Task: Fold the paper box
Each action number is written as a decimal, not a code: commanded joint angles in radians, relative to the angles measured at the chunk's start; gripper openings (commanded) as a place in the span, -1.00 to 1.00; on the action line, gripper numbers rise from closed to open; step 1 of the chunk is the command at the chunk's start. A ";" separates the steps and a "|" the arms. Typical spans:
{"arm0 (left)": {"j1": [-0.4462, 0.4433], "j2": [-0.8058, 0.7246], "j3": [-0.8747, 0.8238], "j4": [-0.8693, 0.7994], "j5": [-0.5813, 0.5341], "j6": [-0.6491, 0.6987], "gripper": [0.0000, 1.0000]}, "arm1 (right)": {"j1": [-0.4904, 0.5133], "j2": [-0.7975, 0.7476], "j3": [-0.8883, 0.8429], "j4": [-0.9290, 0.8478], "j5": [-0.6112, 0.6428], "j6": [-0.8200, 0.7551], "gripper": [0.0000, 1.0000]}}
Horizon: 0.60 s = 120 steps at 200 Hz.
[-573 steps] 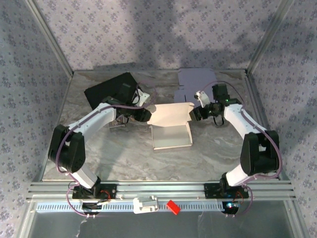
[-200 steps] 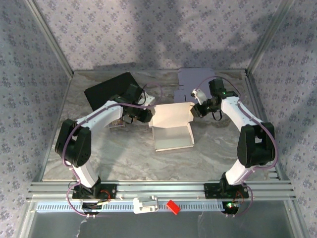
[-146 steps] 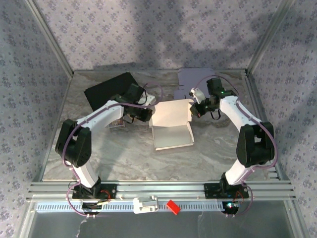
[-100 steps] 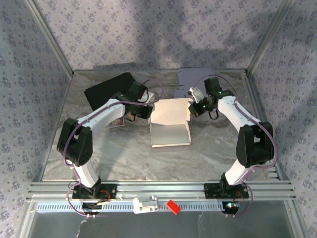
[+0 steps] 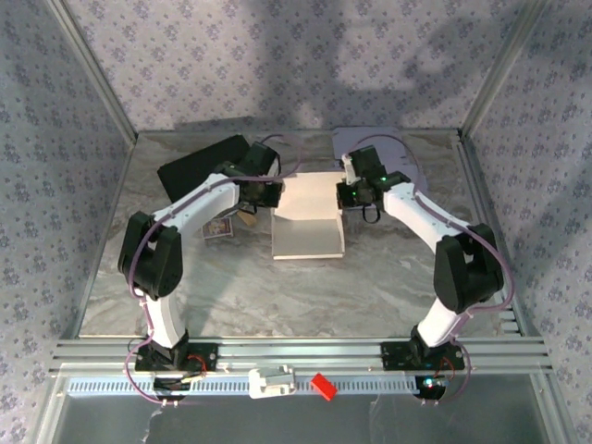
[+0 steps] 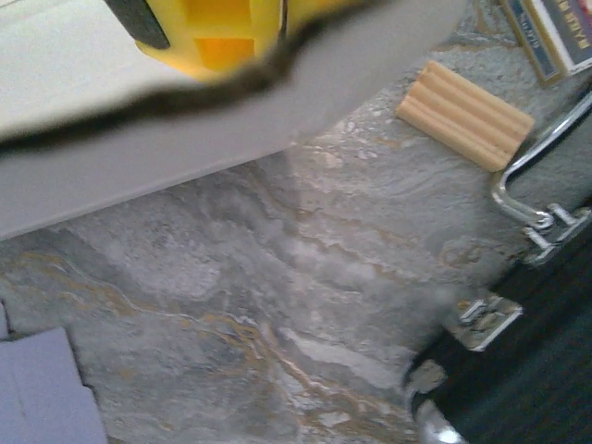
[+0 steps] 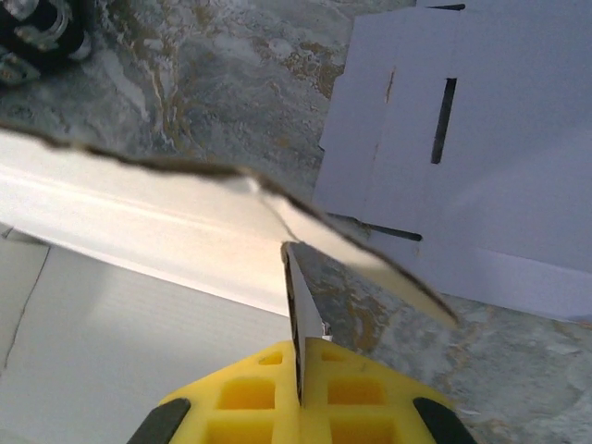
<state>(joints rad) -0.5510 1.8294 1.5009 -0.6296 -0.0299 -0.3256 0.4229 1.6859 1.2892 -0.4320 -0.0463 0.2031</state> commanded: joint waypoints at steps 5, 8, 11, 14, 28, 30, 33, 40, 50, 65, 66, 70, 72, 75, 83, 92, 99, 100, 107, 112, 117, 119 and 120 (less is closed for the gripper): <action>0.021 0.004 0.018 0.038 0.023 -0.052 -1.00 | 0.067 0.043 0.065 0.058 0.069 0.167 -1.00; 0.022 0.004 0.016 0.043 0.027 -0.054 -1.00 | 0.074 0.046 0.070 0.058 0.080 0.176 -1.00; 0.024 0.005 0.015 0.048 0.030 -0.057 -1.00 | 0.078 0.050 0.075 0.058 0.090 0.186 -1.00; 0.026 0.005 0.015 0.052 0.035 -0.061 -1.00 | 0.083 0.054 0.078 0.058 0.100 0.195 -1.00; 0.035 0.011 0.016 0.063 0.048 -0.063 -1.00 | 0.097 0.069 0.092 0.065 0.135 0.211 -1.00; 0.037 0.011 0.016 0.065 0.048 -0.063 -1.00 | 0.098 0.072 0.093 0.068 0.138 0.212 -1.00; 0.038 0.011 0.016 0.067 0.048 -0.062 -1.00 | 0.099 0.076 0.094 0.071 0.138 0.217 -1.00; 0.045 0.015 0.015 0.074 0.057 -0.058 -1.00 | 0.095 0.087 0.101 0.080 0.125 0.225 -1.00; 0.059 0.022 0.014 0.082 0.078 -0.054 -1.00 | 0.090 0.106 0.116 0.081 0.111 0.232 -1.00; 0.074 0.034 0.004 0.104 0.106 -0.038 -1.00 | 0.096 0.125 0.125 0.091 0.124 0.217 -1.00; 0.075 0.035 0.002 0.106 0.108 -0.037 -1.00 | 0.097 0.126 0.124 0.093 0.126 0.216 -1.00; 0.078 0.034 -0.007 0.118 0.116 -0.031 -1.00 | 0.098 0.126 0.118 0.102 0.130 0.211 -1.00; 0.078 0.034 -0.012 0.124 0.119 -0.029 -1.00 | 0.098 0.126 0.113 0.108 0.133 0.210 -1.00; 0.080 0.032 -0.019 0.132 0.120 -0.028 -1.00 | 0.099 0.124 0.105 0.118 0.132 0.207 -1.00; 0.081 0.024 -0.044 0.161 0.126 -0.026 -1.00 | 0.102 0.113 0.075 0.161 0.127 0.198 -1.00; 0.082 0.007 -0.074 0.197 0.132 -0.026 -1.00 | 0.105 0.097 0.040 0.206 0.123 0.199 -1.00; 0.082 -0.009 -0.101 0.230 0.134 -0.029 -1.00 | 0.107 0.085 0.014 0.236 0.118 0.194 -1.00; 0.082 -0.011 -0.105 0.236 0.134 -0.031 -1.00 | 0.107 0.083 0.010 0.240 0.117 0.193 -1.00; 0.082 -0.029 -0.139 0.277 0.137 -0.037 -1.00 | 0.112 0.069 -0.017 0.268 0.120 0.185 -1.00; 0.080 -0.042 -0.162 0.308 0.138 -0.043 -1.00 | 0.119 0.062 -0.033 0.284 0.127 0.181 -1.00; 0.080 -0.054 -0.185 0.332 0.141 -0.049 -1.00 | 0.122 0.052 -0.048 0.297 0.132 0.179 -1.00; 0.080 -0.057 -0.195 0.347 0.141 -0.053 -1.00 | 0.122 0.049 -0.054 0.302 0.132 0.179 -1.00; 0.080 -0.060 -0.198 0.353 0.142 -0.054 -1.00 | 0.122 0.047 -0.056 0.304 0.132 0.179 -1.00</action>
<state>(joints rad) -0.4568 1.8332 1.3903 -0.4290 0.0299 -0.3649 0.5102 1.7851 1.2976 -0.2474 0.0986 0.3923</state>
